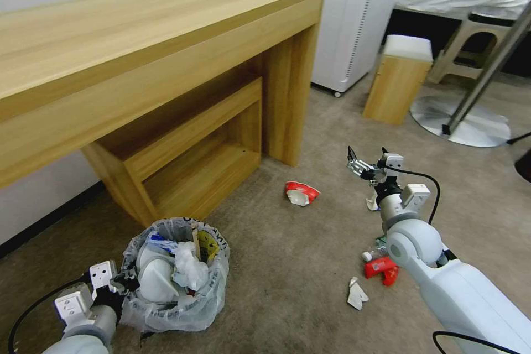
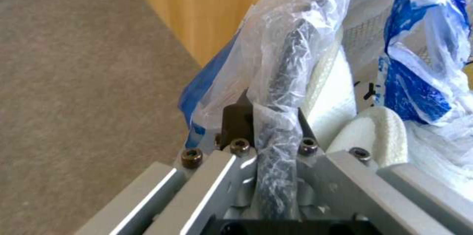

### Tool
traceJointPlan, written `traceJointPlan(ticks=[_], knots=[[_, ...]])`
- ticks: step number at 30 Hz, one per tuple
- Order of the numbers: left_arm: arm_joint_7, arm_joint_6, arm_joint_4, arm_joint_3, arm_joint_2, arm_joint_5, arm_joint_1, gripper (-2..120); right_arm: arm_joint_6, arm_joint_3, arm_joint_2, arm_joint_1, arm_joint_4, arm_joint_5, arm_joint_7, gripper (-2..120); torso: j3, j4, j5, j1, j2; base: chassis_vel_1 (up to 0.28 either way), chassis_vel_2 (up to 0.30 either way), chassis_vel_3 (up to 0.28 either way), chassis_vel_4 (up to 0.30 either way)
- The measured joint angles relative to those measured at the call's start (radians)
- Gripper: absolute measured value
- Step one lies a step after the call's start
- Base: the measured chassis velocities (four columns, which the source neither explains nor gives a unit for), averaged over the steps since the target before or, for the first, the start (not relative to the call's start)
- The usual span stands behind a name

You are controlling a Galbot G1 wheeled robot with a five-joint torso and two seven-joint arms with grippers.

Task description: Pick up the trash bin and place the garbage on the floor into it.

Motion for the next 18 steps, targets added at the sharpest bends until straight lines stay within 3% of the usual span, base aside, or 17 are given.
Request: traceJointPlan(ticks=[18], knots=[[0.001, -0.003, -0.011, -0.005, -0.012, 0.009, 0.019, 1, 0.012, 0.017, -0.003, -0.016, -0.004, -0.003, -0.003, 100, 0.000, 0.0001, 0.0001, 0.000, 0.000, -0.022, -0.019, -0.023, -0.020]])
